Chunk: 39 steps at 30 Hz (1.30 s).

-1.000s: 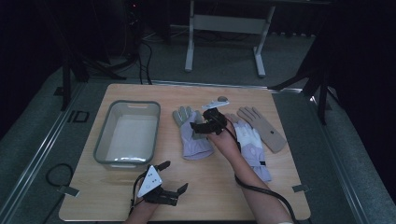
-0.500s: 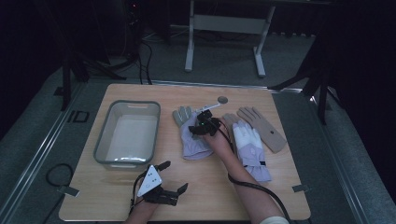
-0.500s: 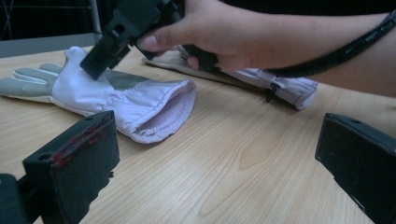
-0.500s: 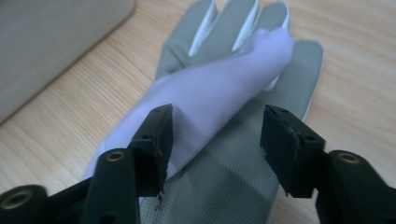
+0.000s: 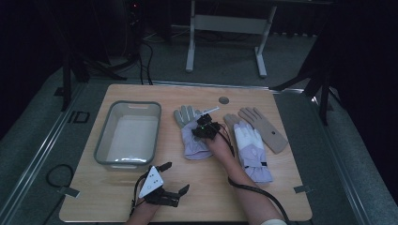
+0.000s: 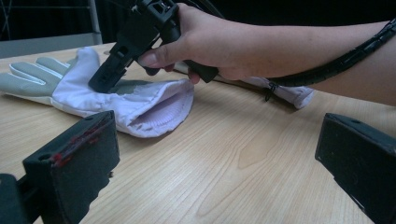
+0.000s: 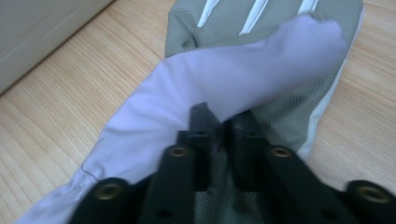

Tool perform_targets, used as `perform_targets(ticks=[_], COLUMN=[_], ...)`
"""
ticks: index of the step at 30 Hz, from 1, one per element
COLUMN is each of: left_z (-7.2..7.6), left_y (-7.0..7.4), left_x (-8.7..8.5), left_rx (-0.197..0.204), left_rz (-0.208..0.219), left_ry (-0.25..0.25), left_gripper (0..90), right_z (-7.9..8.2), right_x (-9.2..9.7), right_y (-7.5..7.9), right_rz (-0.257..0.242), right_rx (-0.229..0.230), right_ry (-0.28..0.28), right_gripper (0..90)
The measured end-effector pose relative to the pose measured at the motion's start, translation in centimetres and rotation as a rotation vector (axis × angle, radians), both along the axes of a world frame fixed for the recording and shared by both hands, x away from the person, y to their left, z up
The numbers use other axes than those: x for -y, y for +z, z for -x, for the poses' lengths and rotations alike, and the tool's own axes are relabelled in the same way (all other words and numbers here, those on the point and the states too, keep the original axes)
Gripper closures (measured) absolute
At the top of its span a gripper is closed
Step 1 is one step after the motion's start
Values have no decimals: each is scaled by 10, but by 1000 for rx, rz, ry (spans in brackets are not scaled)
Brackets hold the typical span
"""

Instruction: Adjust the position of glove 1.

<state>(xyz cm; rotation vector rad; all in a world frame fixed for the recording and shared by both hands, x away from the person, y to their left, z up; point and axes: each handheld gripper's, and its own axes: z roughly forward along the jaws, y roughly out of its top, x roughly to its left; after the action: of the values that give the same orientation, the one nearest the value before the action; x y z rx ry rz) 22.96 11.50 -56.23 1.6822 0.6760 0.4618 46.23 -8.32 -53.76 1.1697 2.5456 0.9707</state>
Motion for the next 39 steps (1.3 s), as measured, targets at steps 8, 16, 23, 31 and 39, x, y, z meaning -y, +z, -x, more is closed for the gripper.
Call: perform_targets(ticks=[8,16,23,31,39], left_z=[0,0,0,1,1], left_y=[0,0,0,0,0], left_x=[-1,0,0,1,1], left_rx=[-3,0,4,7,8], left_rz=[9,8,1,-1,-3], left_ry=[2,7,10,14,13], left_gripper=[0,0,0,0,0], right_z=[4,30,66,97,87], right_x=[2,22,44,59,52], right_y=[7,44,78,75,46], right_rz=[-20,-59,-90,-72,-36], right_rx=[-13,39,78,54,10], right_ry=[-40,-71,-112,-137,-154], right_gripper=[867,872,873,871,871])
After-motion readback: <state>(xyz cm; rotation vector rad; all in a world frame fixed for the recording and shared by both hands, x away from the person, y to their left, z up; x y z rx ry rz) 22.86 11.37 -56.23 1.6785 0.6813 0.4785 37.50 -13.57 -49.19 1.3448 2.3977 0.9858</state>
